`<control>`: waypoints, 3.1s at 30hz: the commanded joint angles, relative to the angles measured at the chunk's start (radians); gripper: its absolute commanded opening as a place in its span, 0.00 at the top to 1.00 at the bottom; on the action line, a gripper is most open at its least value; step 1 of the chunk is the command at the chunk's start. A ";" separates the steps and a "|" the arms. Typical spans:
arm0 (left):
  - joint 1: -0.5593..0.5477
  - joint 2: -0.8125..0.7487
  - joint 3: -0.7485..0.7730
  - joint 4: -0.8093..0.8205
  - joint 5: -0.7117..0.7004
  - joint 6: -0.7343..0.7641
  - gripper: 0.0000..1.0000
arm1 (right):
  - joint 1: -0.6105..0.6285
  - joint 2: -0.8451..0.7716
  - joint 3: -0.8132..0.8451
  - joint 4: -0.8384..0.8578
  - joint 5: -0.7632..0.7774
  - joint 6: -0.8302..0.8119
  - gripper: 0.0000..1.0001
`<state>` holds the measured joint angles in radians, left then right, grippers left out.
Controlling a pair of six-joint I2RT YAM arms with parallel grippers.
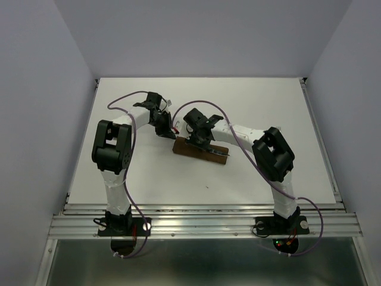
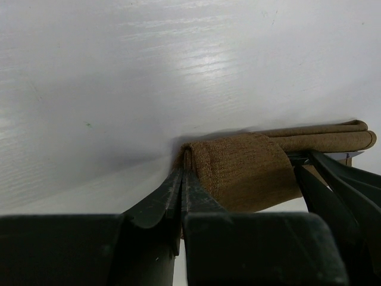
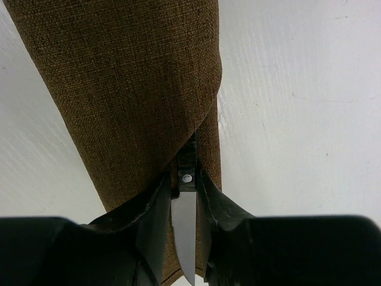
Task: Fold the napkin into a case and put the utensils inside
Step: Stuff the knife into the folded napkin.
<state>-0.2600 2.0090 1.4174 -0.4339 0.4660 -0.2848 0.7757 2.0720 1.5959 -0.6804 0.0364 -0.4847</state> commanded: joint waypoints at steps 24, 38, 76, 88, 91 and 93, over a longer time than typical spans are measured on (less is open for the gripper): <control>-0.004 -0.078 -0.055 -0.002 0.005 0.029 0.87 | -0.018 -0.196 -0.162 0.082 0.028 0.098 0.64; -0.018 -0.078 -0.064 -0.003 0.000 0.027 0.87 | -0.046 -0.210 -0.258 0.134 0.048 0.095 0.60; -0.031 -0.109 -0.064 -0.039 -0.029 0.039 0.87 | -0.046 -0.151 -0.291 0.196 0.063 0.060 0.80; -0.050 0.022 0.040 -0.055 -0.013 0.039 0.87 | -0.046 -0.150 -0.264 0.209 0.103 0.023 0.78; -0.051 0.033 0.048 -0.055 -0.016 0.041 0.87 | -0.046 -0.150 -0.264 0.200 0.103 0.035 0.68; -0.051 0.034 0.048 -0.058 -0.018 0.044 0.87 | -0.046 -0.151 -0.261 0.194 0.108 0.052 0.63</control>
<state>-0.3042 2.0453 1.4246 -0.4690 0.4442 -0.2615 0.7334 1.9141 1.3098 -0.5117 0.1280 -0.4427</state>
